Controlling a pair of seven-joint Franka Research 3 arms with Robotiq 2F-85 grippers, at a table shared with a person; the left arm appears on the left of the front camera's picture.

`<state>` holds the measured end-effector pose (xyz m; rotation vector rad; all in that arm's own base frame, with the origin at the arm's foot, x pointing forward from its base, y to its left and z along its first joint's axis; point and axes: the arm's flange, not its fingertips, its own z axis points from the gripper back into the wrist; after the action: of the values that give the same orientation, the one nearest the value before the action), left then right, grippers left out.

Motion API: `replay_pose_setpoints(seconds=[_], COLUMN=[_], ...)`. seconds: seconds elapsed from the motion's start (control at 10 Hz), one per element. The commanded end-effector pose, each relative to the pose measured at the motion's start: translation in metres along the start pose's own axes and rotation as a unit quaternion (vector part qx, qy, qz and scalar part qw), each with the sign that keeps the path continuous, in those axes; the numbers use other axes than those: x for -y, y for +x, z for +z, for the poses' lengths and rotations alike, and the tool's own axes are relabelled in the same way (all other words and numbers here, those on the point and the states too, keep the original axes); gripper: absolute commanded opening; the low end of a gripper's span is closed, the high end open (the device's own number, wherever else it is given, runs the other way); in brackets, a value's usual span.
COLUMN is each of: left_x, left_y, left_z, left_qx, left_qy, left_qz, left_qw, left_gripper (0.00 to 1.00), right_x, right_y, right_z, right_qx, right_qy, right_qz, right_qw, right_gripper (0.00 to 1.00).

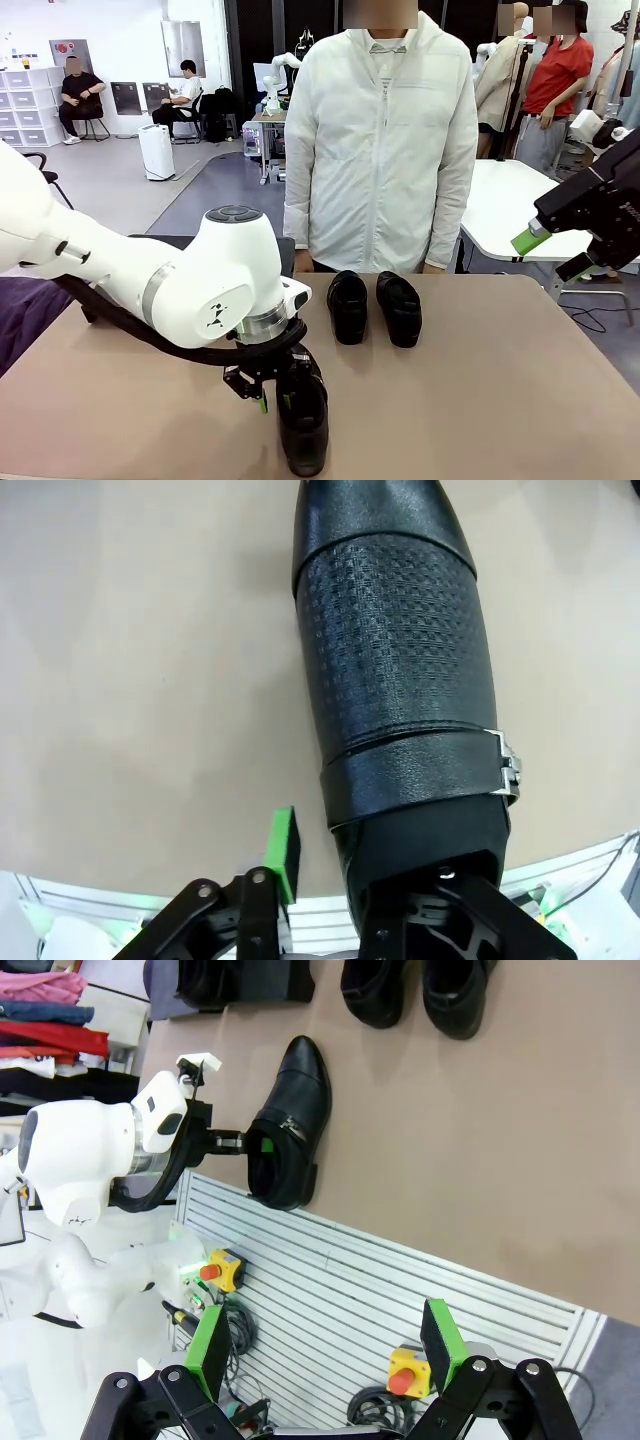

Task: Organize the shoes by placing them on the stand.
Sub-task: Place the Shoe from the middle of the table onto the Shoes Stand.

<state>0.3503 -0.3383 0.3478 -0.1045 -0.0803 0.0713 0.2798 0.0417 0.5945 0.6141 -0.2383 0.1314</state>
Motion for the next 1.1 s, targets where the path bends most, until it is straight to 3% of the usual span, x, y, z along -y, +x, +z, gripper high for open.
replay_pose_setpoints(seconds=[0.0, 0.2, 0.3, 0.7, 1.0], left_x=[0.009, 0.012, 0.017, 0.009, -0.017], left_y=[0.000, -0.003, -0.008, -0.049, -0.029], left_z=[-0.003, 0.001, 0.012, 0.141, 0.170], left_qx=[0.014, 0.018, 0.042, 0.151, 0.255], left_qy=[0.011, 0.014, 0.025, -0.004, -0.020], left_qz=[0.000, -0.007, -0.009, -0.110, -0.054], left_qw=[1.000, 1.000, 0.999, 0.982, 0.965], left_gripper=[0.00, 0.00, 0.00, 0.00, 0.00], right_x=[-0.001, -0.001, -0.001, -0.001, -0.001], right_y=[0.002, 0.002, 0.002, 0.002, 0.002], right_z=[0.003, 0.003, 0.003, 0.003, 0.003], right_qx=[-0.002, -0.002, -0.002, -0.002, -0.002], right_qy=[0.010, 0.010, 0.010, 0.010, 0.010], right_qz=[-0.002, -0.002, -0.002, -0.002, -0.002], right_qw=[1.000, 1.000, 1.000, 1.000, 1.000], right_gripper=[1.00, 1.00, 1.00, 1.00, 1.00])
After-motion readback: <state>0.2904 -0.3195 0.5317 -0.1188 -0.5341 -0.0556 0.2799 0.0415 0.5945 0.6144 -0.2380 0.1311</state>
